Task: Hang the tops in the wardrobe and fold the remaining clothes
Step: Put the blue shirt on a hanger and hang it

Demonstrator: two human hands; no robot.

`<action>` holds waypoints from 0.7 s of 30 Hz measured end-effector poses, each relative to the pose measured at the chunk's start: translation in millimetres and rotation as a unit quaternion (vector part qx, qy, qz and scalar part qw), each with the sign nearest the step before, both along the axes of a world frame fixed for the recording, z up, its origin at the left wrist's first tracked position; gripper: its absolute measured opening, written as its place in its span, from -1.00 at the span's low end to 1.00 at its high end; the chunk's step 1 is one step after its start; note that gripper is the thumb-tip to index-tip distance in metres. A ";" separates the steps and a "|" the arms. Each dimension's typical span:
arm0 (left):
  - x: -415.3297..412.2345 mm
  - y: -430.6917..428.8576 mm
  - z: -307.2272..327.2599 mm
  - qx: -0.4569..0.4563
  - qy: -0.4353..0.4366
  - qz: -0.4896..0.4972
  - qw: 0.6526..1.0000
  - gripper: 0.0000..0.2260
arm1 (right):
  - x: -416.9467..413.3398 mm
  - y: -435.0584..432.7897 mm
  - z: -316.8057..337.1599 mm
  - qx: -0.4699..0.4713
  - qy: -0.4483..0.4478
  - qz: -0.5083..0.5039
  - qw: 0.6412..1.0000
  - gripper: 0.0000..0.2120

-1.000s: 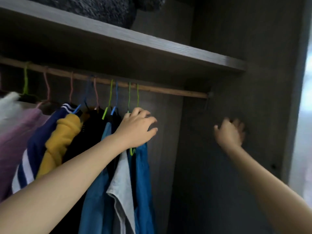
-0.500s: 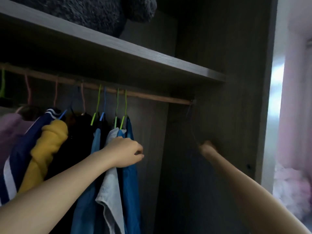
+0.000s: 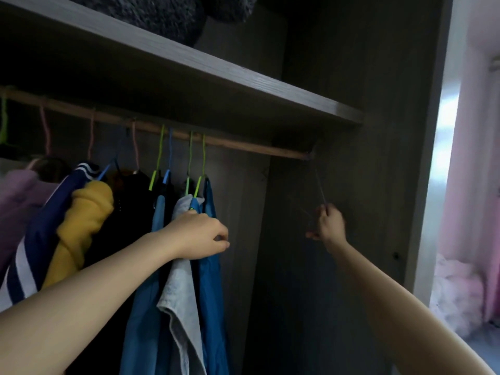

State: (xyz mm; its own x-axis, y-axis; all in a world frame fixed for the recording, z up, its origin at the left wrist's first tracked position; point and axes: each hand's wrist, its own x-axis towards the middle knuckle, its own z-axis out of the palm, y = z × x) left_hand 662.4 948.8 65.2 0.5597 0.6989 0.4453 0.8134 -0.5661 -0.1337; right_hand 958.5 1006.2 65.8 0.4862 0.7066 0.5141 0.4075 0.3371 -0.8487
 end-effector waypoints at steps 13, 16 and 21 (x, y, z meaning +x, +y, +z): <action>62.0 -48.8 -51.9 0.057 -0.195 -0.213 0.956 -0.48 | -10.5 -164.5 -65.1 -0.016 -0.045 0.018 0.999 -0.76; 96.3 -37.9 -78.4 0.026 -0.194 -0.159 0.968 -0.24 | 11.9 -213.9 -82.0 -0.077 -0.079 -0.015 0.994 -0.80; 139.8 -33.6 -143.8 -0.093 -0.088 -0.088 0.988 -0.03 | 54.1 -293.9 -105.9 -0.164 -0.109 -0.022 0.980 -0.79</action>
